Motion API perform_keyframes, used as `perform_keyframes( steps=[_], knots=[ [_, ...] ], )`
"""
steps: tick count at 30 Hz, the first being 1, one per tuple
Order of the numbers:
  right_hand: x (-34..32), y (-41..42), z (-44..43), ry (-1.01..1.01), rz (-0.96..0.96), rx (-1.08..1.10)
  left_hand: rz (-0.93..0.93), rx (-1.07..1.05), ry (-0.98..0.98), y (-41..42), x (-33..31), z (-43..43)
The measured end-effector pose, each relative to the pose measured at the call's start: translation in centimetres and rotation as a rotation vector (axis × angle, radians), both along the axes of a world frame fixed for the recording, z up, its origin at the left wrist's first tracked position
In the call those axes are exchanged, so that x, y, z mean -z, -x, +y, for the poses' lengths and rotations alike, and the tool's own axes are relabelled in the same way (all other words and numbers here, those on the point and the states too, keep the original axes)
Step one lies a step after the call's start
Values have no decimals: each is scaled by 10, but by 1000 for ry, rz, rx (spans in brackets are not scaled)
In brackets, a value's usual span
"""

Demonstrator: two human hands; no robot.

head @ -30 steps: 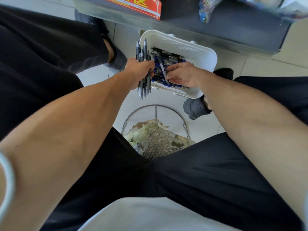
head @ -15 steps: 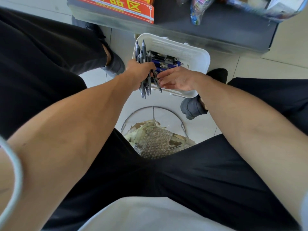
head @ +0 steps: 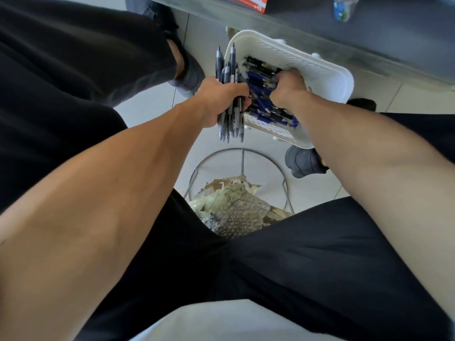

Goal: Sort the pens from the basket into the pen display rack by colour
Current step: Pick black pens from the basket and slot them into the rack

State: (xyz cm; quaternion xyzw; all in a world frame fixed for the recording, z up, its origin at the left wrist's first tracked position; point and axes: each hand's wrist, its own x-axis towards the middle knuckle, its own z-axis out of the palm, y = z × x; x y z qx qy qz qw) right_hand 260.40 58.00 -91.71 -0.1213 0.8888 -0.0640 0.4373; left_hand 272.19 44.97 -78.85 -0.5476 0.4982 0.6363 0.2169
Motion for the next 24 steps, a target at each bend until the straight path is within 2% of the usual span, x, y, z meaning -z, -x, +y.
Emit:
perform_keyframes(
  steps=[11, 24],
  knots=[
    [4, -6, 0, -128, 104, -193, -9, 18, -57, -4, 6, -1],
    [0, -12, 12, -52, -32, -110, -22, 9, -50, -5, 1, 3]
  ],
)
